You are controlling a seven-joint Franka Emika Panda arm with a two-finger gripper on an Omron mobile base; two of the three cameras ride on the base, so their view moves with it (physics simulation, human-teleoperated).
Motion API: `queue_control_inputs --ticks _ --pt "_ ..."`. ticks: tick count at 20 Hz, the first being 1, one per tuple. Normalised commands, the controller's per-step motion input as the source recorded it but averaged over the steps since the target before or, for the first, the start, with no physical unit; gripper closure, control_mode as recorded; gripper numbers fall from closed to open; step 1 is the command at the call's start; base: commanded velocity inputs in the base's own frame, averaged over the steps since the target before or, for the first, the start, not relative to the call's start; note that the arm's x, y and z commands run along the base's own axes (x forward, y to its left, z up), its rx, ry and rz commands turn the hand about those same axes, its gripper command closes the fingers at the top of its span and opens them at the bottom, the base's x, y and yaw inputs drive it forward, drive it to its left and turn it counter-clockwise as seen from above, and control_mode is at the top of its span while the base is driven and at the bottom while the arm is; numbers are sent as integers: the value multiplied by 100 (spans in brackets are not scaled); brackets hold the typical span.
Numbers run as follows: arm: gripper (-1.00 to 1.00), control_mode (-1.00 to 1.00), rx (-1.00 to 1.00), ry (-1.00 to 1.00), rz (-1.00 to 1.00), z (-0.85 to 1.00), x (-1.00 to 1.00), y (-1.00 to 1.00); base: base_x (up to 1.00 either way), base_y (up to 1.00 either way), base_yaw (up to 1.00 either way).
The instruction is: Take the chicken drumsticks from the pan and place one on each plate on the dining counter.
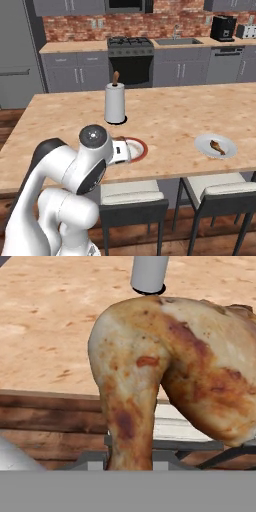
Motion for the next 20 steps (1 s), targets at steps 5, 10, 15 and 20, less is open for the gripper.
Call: queue_control_inputs --ticks 5,10,15,20 --pt "100 -100 -6 12 0 0 82 2 0 0 0" --pt "100 -100 -5 37 0 -2 96 4 0 0 0" --pt "100 -100 0 30 2 -13 87 0 0 0 0" --pt "100 -100 0 13 3 -21 73 -2 0 0 0"
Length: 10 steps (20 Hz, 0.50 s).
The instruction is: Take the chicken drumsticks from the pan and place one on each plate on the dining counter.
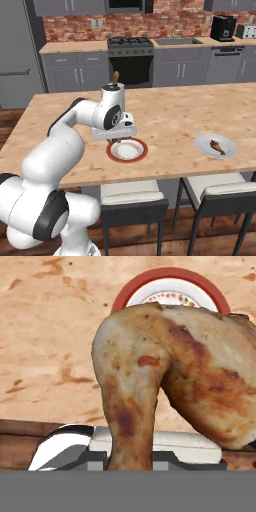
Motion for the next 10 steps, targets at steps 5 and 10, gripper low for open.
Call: queue_control_inputs --ticks 5,10 --pt "100 -100 3 -4 5 -31 27 -9 0 0 0" --pt "100 -100 1 -7 0 -37 42 -3 0 0 0"
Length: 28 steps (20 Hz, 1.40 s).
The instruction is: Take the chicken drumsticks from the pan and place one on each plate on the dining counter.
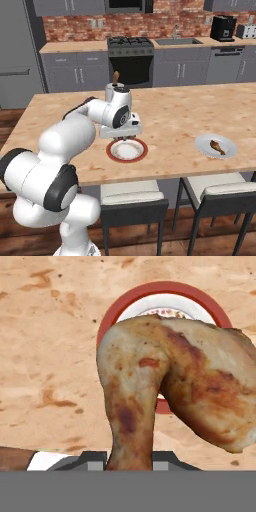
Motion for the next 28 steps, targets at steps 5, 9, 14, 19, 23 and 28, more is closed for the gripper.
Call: queue_control_inputs --ticks 5,9,14,19,23,28 --pt "100 -100 1 -5 0 -35 41 -1 0 0 0" --pt "100 -100 0 -7 0 -35 37 0 0 0 0" --pt "100 -100 0 0 0 -25 21 0 0 0 0" --pt "100 -100 0 0 0 -26 18 0 0 0 0" --pt "100 -100 0 0 0 -26 6 0 0 0 0" --pt "100 -100 0 0 0 -29 13 0 0 0 0"
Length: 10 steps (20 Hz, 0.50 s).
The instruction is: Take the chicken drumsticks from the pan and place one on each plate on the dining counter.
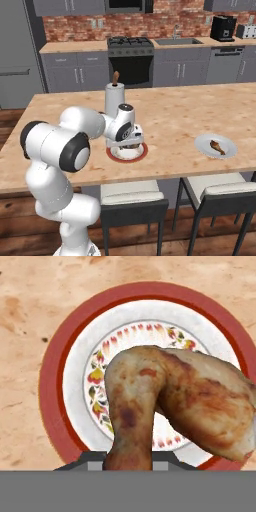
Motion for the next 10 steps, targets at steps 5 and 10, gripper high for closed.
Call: queue_control_inputs --ticks 5,10 --pt "100 -100 0 0 0 -27 11 0 0 0 0" --pt "100 -100 0 0 0 -22 19 0 0 0 0"
